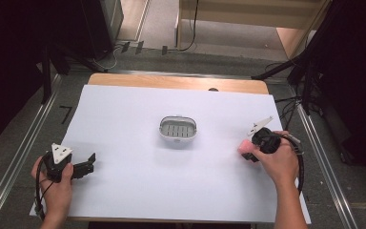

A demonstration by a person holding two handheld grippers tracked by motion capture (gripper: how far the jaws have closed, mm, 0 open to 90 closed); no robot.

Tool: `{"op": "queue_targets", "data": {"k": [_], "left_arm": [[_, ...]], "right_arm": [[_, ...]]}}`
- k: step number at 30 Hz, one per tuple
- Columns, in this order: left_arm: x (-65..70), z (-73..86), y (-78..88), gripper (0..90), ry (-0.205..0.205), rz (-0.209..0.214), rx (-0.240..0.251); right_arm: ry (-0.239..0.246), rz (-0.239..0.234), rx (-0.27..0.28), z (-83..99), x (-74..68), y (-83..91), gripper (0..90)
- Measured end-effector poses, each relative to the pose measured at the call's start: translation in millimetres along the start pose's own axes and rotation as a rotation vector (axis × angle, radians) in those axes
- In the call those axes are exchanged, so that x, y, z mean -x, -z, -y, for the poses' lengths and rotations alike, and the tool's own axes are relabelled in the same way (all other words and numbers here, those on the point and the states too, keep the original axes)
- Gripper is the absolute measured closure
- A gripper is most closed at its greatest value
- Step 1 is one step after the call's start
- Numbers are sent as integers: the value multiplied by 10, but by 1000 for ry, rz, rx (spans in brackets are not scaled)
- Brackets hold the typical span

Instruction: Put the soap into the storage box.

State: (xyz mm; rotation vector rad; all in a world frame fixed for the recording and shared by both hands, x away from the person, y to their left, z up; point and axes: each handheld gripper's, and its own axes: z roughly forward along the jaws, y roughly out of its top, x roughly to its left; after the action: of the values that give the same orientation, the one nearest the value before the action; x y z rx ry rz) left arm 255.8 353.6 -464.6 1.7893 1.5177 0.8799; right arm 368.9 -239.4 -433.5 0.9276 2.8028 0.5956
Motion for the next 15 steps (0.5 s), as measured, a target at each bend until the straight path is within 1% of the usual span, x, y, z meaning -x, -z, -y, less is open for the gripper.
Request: {"op": "queue_targets", "data": {"k": [3, 4, 9, 12, 15], "left_arm": [[-2, 0, 0, 25, 1, 0, 0], [-2, -1, -1, 25, 0, 1, -1], [-1, 1, 0, 25, 0, 2, 2], [6, 1, 0, 25, -3, -3, 3], [3, 2, 2, 25, -4, -1, 3]], "right_arm": [[23, -5, 7, -72, -35, 33, 388], [38, -4, 11, -125, -60, 52, 388], [57, -14, 31, -228, -99, 75, 389], [85, -27, 34, -329, -138, 73, 389], [91, -31, 39, -374, -162, 69, 389]]}}
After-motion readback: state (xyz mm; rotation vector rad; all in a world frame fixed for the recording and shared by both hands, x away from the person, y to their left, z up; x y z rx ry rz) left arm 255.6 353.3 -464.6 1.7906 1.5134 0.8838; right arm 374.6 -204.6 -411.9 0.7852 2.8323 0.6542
